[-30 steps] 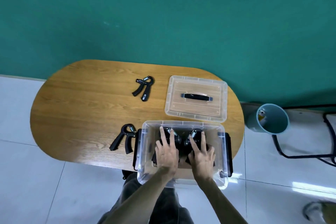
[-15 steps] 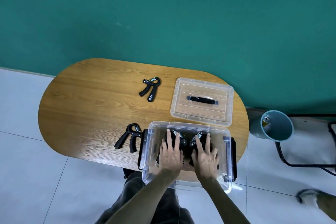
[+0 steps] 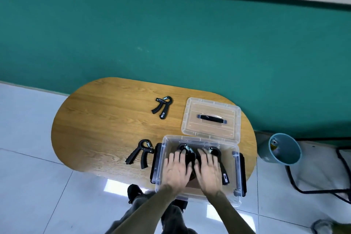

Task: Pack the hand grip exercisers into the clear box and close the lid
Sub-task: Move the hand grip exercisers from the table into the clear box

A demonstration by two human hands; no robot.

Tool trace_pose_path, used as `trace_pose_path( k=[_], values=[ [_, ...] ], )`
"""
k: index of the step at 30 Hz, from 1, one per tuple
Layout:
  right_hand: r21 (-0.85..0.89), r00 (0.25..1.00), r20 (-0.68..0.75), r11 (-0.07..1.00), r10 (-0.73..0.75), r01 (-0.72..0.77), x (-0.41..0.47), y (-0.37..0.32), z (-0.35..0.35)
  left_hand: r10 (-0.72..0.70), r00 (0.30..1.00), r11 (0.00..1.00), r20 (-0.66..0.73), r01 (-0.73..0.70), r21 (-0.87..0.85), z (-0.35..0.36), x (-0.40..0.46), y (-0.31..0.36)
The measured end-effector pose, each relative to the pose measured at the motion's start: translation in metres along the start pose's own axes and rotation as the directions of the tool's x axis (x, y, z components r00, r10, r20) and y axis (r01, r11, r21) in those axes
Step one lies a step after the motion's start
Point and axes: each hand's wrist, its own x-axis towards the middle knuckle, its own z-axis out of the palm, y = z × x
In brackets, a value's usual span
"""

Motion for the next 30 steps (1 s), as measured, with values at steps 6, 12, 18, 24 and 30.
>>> trace_pose_path(
  k=[6,12,18,24,30],
  values=[
    [-0.013,0.987,-0.102,0.992,-0.127,0.127,0.032,-0.041,-0.027,-0.134,0.970,0.985,-0.205,0.107,-0.139,-0.036,-0.003,-0.040],
    [-0.002,0.974,-0.038,0.974,-0.225,0.225,0.074,-0.086,-0.027,-0.283,0.945,0.950,-0.162,0.253,-0.185,-0.029,0.007,-0.104],
    [-0.074,0.952,0.075,0.951,-0.296,0.302,0.123,-0.125,-0.004,-0.284,0.958,0.956,-0.036,0.280,-0.086,0.000,0.030,-0.157],
    [-0.145,0.933,0.282,0.951,-0.224,0.273,0.165,-0.147,0.033,-0.243,0.968,0.968,0.063,0.246,-0.045,0.010,0.063,-0.182],
    [-0.194,0.900,0.425,0.961,-0.099,0.198,0.206,-0.158,0.071,-0.234,0.965,0.969,0.122,0.242,-0.054,0.033,0.088,-0.207]
  ],
)
